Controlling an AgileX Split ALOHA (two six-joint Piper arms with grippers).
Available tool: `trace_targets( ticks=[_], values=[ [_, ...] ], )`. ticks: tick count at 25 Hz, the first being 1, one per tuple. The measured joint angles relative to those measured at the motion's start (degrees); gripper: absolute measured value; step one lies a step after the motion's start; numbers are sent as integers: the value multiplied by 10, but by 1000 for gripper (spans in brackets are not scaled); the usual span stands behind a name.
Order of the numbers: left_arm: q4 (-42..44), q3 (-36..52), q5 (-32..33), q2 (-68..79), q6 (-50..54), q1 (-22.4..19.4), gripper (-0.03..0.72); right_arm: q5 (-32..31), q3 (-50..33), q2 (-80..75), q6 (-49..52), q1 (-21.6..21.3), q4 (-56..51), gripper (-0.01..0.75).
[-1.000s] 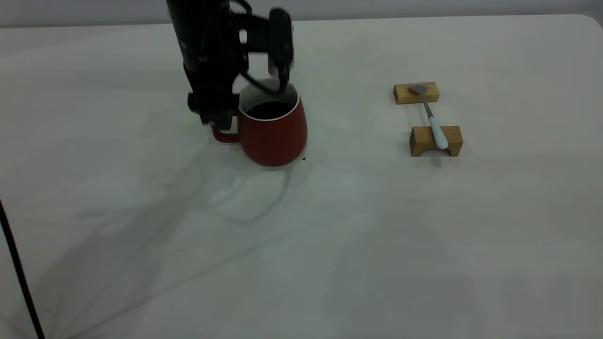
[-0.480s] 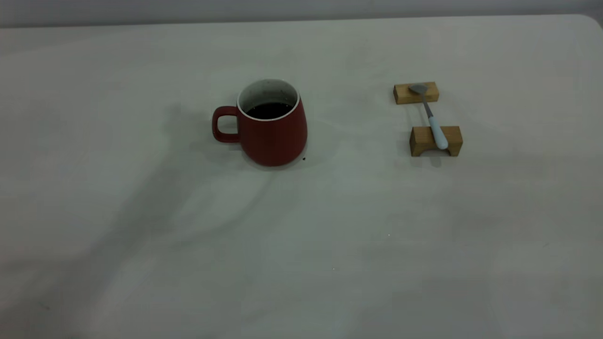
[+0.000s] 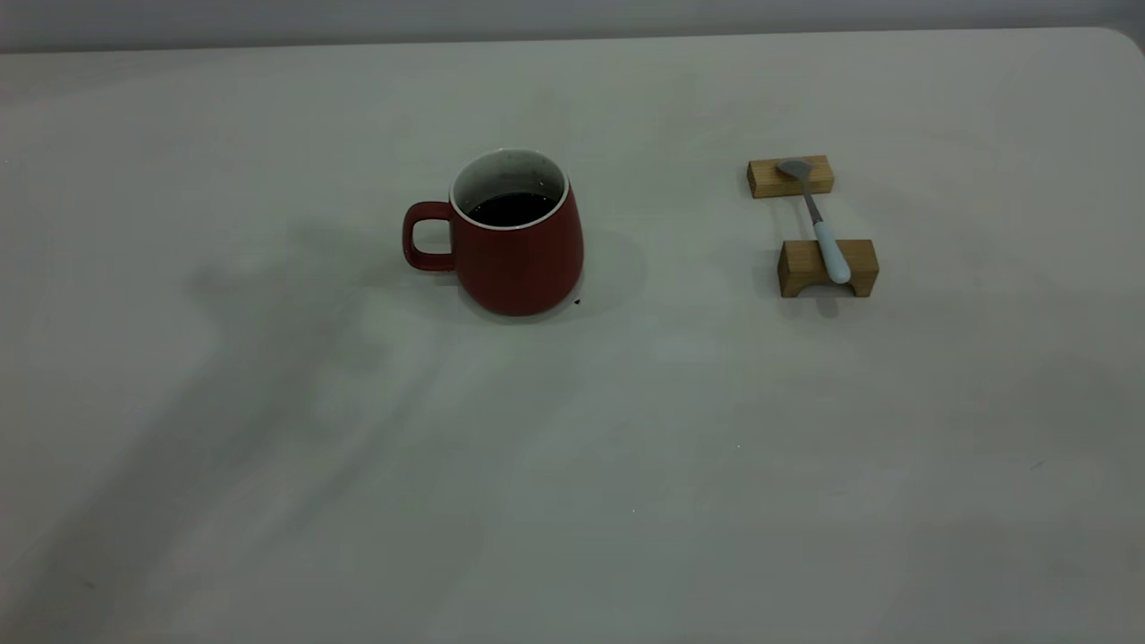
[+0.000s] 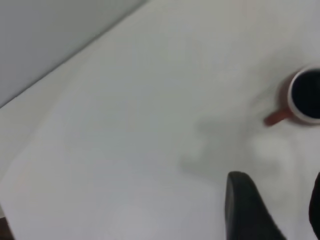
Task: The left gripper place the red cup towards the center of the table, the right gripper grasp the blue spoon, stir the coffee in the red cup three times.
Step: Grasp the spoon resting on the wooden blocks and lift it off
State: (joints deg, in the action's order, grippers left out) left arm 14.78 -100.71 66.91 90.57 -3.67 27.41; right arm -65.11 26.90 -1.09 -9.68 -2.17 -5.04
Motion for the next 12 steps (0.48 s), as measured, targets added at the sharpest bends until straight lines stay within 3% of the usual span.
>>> trace_targets(
  ticks=[3,8,12],
  values=[
    [-20,44,0,-83,5,0,364,0,0,0,0,0,0,493],
    [-39,215,0,-284,8,-4,355,0,0,0,0,0,0,493],
    [-72,374,0,-455,10,-86,355,0,0,0,0,0,0,493]
  ],
)
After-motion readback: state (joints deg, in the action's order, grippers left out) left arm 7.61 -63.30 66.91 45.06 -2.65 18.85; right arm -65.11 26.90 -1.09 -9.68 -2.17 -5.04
